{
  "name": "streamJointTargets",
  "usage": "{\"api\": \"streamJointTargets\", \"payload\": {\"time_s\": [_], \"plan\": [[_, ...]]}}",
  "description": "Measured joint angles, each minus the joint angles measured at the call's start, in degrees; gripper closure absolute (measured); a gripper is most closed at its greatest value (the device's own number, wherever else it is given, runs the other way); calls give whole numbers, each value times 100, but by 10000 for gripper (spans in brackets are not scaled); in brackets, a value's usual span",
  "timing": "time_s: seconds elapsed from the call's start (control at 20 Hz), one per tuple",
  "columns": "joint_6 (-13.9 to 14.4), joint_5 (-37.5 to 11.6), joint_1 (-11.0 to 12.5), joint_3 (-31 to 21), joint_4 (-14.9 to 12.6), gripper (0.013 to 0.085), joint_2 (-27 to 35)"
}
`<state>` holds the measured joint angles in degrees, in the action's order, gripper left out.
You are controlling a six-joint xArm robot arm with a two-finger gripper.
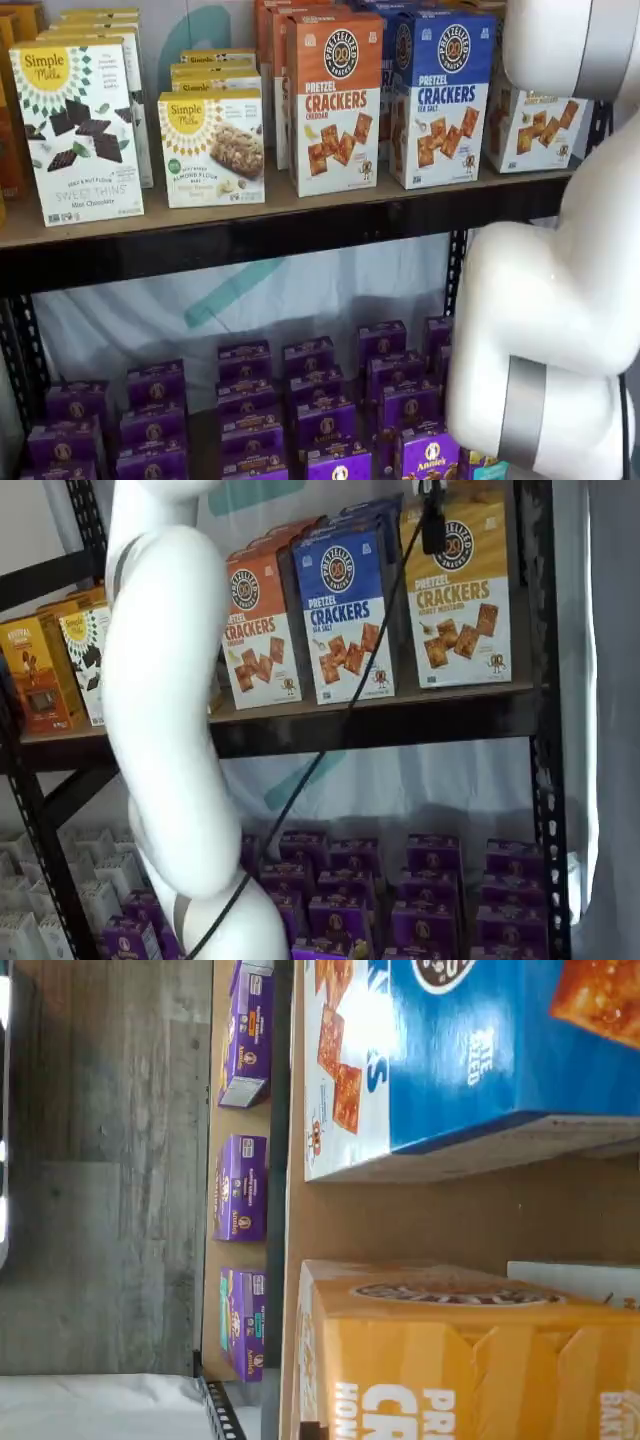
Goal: Retrieve the yellow and white box located on the top shelf, the sixth one from the left
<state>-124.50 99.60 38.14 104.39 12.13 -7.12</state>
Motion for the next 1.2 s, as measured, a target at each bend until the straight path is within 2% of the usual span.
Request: {"api": "streamJointTargets", "payload": {"time_s": [0.3,0.55,0.95,1.2], "plan": [[-67,353,170,25,109,370,-175],[-197,400,253,-314,-10,370,-550],[-407,515,357,-1221,-312,370,-1420],[-372,647,286,-1750,-434,370,-1945]]}}
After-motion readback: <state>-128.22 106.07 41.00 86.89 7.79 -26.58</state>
